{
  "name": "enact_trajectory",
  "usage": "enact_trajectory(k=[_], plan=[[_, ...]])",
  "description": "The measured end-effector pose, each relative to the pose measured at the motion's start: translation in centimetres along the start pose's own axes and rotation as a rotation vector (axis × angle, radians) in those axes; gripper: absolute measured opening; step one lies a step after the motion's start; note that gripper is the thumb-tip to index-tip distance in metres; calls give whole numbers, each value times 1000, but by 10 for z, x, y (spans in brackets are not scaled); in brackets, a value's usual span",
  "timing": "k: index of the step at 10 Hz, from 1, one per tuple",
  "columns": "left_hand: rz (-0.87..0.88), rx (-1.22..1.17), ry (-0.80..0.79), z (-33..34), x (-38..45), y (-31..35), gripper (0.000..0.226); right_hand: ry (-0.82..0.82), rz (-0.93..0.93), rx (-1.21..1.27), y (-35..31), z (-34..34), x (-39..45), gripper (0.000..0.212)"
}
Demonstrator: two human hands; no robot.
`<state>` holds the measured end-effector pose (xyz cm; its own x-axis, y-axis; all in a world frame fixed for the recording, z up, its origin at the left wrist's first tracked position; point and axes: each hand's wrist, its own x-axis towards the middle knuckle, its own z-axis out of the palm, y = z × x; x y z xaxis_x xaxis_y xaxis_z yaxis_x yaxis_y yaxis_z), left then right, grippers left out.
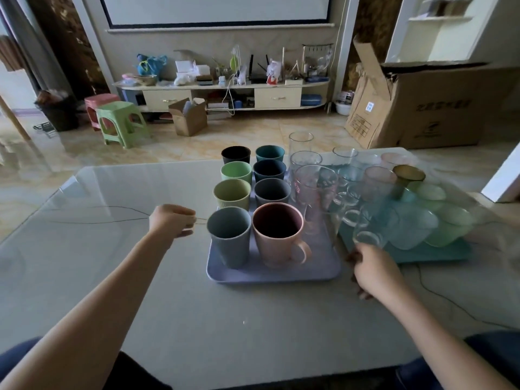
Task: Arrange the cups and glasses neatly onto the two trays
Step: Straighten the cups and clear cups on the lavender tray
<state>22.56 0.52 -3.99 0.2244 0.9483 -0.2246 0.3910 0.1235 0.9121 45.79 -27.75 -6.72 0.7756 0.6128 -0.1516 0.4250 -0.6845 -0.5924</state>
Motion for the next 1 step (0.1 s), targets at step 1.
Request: enact_trajectory(k=[1], plan=[[228,-10,114,-23,-17,25,21,73,-8,162,1,-10,-34,28]])
